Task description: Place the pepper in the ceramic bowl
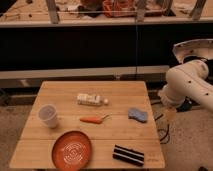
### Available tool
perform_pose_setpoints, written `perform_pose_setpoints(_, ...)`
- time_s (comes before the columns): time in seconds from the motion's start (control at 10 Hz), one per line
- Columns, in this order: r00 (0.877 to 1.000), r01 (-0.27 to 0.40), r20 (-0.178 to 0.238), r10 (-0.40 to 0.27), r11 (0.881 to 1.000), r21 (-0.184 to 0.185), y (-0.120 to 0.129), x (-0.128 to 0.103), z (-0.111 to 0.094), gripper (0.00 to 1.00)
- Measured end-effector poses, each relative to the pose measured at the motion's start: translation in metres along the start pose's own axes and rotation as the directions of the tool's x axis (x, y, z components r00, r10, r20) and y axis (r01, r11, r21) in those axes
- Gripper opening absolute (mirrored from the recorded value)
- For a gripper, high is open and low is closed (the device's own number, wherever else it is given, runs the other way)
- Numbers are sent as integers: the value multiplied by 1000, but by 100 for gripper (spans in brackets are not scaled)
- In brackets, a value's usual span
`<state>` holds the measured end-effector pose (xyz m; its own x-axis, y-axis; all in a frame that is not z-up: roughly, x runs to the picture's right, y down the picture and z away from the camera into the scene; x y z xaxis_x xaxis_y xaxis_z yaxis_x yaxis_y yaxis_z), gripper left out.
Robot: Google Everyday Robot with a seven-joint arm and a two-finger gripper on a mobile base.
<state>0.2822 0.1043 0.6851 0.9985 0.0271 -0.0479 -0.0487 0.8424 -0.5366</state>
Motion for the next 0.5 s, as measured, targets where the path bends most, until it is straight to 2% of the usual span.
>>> perform_pose_setpoints(0.1,1000,16,-5,-16,1000,14,-3,-5,-2,80)
perform_pose_setpoints(0.3,999,54,1,-54,998,38,-11,-31,-5,80)
perform_pose_setpoints(0.5,994,109,2,-109,991,73,-23,-66,-8,80)
